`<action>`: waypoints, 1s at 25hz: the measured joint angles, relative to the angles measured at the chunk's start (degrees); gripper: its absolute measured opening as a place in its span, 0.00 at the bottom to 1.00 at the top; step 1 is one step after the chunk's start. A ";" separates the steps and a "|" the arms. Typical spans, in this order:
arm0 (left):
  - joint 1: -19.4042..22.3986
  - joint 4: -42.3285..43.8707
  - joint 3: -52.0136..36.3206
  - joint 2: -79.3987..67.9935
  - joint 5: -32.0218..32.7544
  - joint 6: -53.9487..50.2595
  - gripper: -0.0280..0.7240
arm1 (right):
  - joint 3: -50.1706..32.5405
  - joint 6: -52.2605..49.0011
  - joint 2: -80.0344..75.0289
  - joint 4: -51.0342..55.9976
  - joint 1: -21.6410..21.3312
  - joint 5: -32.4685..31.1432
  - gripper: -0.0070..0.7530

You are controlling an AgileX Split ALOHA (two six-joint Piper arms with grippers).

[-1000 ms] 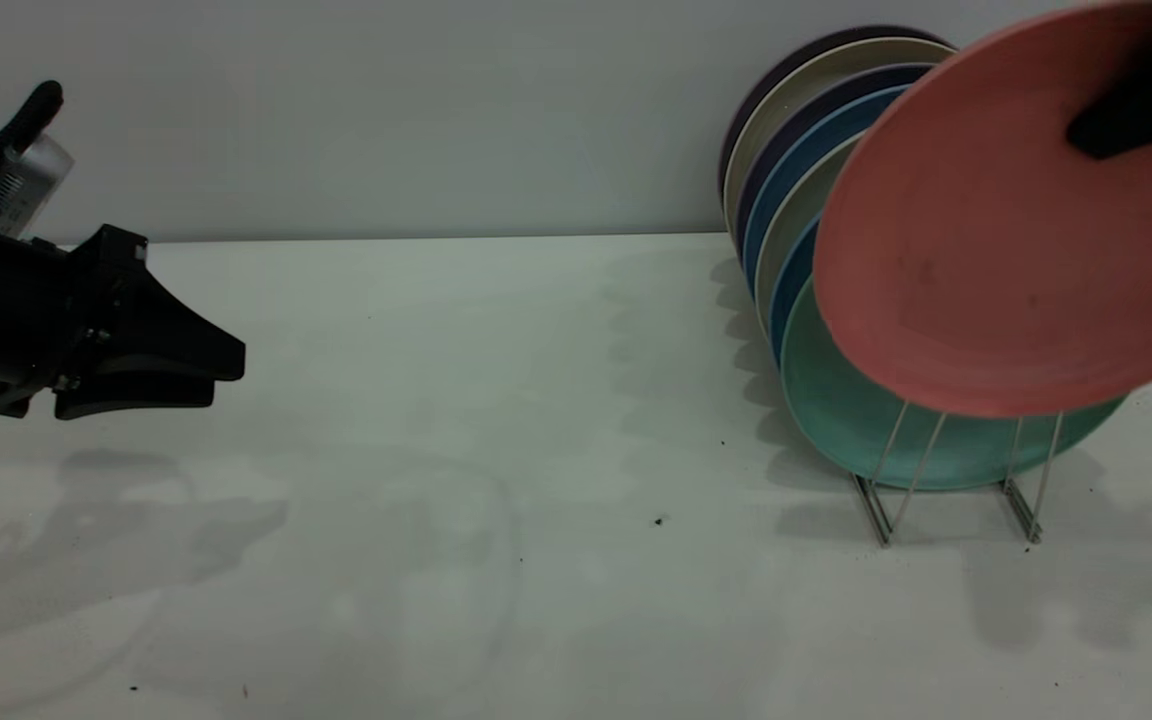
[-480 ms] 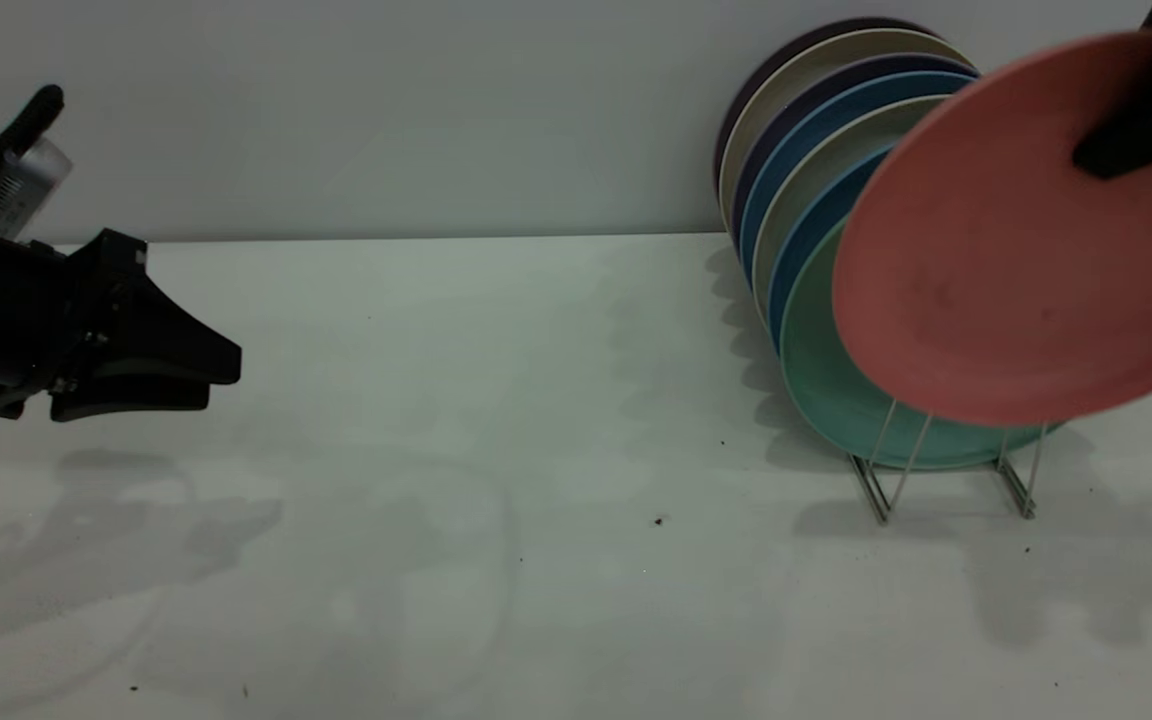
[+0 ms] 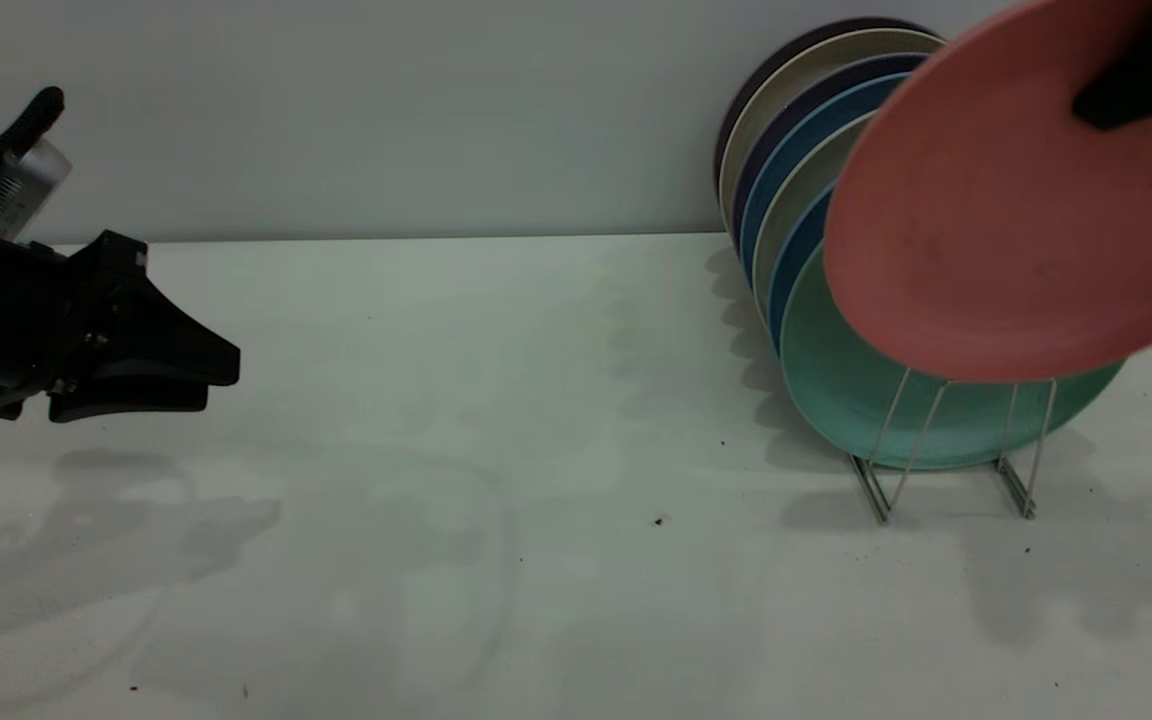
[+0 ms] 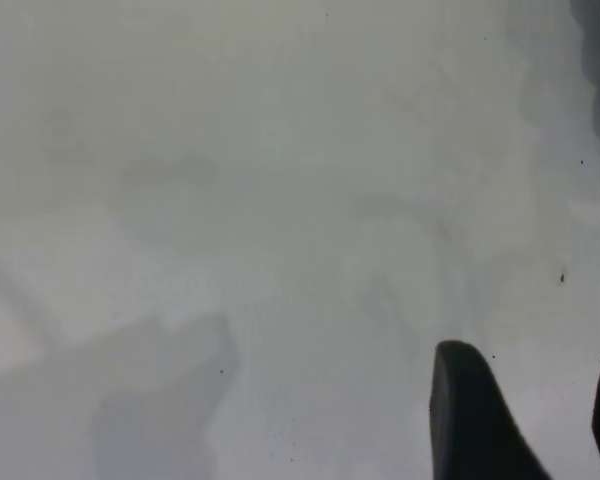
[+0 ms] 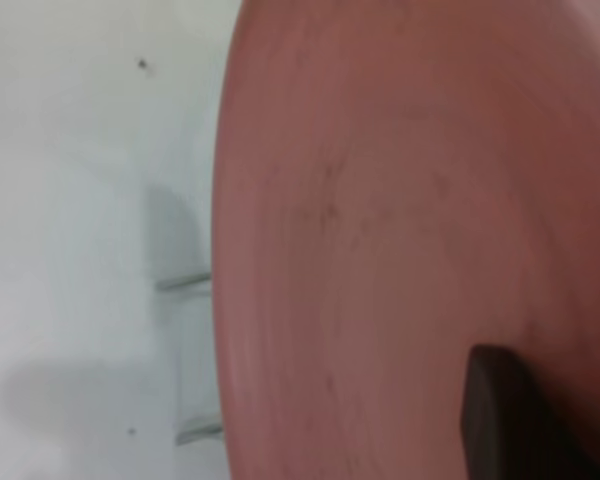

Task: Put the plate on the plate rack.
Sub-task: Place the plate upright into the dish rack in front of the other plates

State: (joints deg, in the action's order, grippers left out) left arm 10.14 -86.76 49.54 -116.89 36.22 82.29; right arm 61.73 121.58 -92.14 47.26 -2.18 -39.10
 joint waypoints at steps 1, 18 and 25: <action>0.00 0.00 0.00 0.00 0.00 0.00 0.49 | 0.57 0.00 0.00 0.00 0.00 -0.15 0.18; 0.00 0.00 0.00 0.00 0.00 0.00 0.49 | 1.37 0.00 -2.98 -0.55 2.76 5.75 0.18; 0.00 0.00 0.00 0.00 0.00 0.00 0.49 | 1.37 0.00 -5.46 -0.66 2.76 4.93 0.18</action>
State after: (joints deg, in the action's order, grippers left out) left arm 10.14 -86.76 49.54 -116.89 36.22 82.29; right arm 63.09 121.58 -97.60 46.60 0.58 -34.17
